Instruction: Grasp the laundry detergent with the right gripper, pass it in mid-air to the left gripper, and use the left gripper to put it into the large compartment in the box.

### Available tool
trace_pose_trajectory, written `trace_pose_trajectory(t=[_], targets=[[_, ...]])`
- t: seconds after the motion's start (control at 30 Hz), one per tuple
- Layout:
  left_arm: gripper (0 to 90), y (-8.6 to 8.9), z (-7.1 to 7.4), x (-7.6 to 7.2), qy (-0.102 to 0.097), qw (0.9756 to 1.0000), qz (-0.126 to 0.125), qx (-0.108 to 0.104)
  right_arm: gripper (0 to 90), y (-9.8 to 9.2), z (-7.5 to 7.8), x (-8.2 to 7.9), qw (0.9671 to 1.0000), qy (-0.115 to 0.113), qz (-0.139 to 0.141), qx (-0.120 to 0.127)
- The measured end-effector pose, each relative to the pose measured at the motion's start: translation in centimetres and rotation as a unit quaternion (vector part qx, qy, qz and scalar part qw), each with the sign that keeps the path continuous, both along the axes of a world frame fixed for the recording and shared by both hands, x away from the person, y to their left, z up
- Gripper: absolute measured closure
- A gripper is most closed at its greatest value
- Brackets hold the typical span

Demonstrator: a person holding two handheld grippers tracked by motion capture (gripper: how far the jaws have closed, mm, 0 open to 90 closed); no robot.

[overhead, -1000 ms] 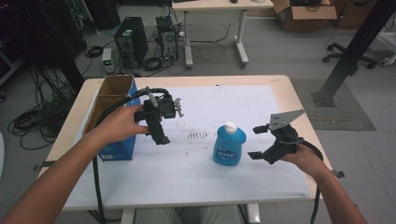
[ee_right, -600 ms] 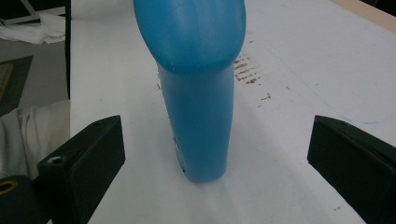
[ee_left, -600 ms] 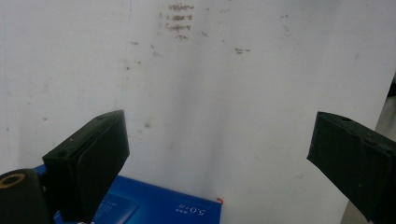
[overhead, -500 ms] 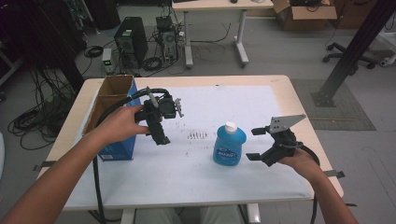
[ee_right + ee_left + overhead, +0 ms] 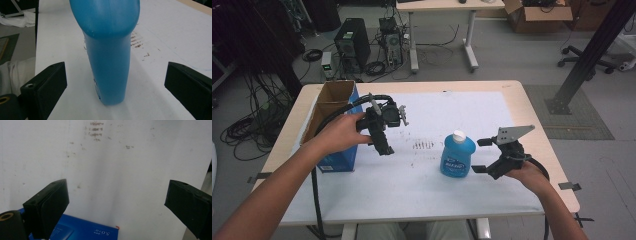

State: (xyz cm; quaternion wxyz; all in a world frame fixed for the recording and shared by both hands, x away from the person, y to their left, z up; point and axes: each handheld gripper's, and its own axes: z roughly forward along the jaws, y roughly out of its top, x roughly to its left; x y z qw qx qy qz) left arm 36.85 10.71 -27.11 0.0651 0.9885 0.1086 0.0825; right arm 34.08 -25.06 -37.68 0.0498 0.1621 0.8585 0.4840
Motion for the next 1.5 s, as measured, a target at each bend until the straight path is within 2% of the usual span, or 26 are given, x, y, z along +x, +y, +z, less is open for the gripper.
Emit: trace_pose_trajectory(t=[0.77,1.5], targets=[[5.5,0.0,-0.2,0.0,0.001,1.0,-0.001,-0.001,5.5,2.5,-1.5,0.7,0.9998,-0.005,0.01,0.016],[5.6,0.1,-0.2,0.0,0.001,1.0,-0.001,-0.001,7.8,4.0,-2.0,1.0,0.9991,-0.007,0.01,0.04]])
